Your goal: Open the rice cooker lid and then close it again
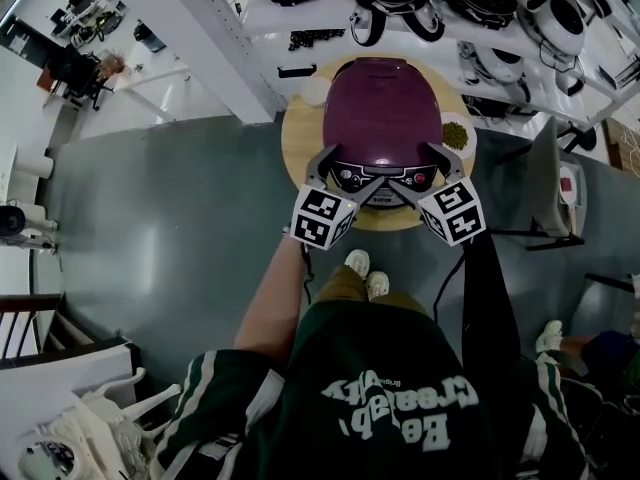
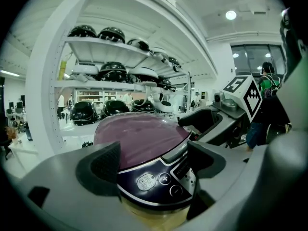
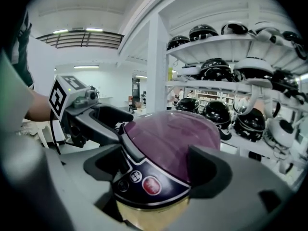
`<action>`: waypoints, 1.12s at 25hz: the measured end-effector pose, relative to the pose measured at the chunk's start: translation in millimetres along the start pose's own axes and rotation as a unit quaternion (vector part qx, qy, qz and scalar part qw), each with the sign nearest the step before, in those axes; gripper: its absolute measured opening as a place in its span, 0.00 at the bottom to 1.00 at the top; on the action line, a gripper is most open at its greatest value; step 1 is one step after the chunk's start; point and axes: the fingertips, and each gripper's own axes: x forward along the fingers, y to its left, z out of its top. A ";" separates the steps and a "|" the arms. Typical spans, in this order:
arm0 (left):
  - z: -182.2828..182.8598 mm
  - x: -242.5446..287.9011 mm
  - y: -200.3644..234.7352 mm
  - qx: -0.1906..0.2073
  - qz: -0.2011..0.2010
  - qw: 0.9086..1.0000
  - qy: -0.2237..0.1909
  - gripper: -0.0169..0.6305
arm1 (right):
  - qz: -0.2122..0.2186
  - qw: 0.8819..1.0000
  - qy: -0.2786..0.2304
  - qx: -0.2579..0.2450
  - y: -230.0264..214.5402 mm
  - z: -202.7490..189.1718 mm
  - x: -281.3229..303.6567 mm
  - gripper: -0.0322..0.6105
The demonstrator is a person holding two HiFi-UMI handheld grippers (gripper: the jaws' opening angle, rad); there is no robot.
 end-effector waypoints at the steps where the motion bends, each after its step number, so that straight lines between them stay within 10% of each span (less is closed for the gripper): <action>1: -0.7 -0.1 -0.8 0.007 -0.001 1.000 0.003 0.67 | 0.000 1.000 -0.005 0.003 -0.6 0.3 -0.8 0.74; 28: 128.3 -60.5 5.6 0.056 0.088 0.983 -0.153 0.66 | -0.129 0.974 -0.184 0.030 -45.5 86.6 -76.9 0.74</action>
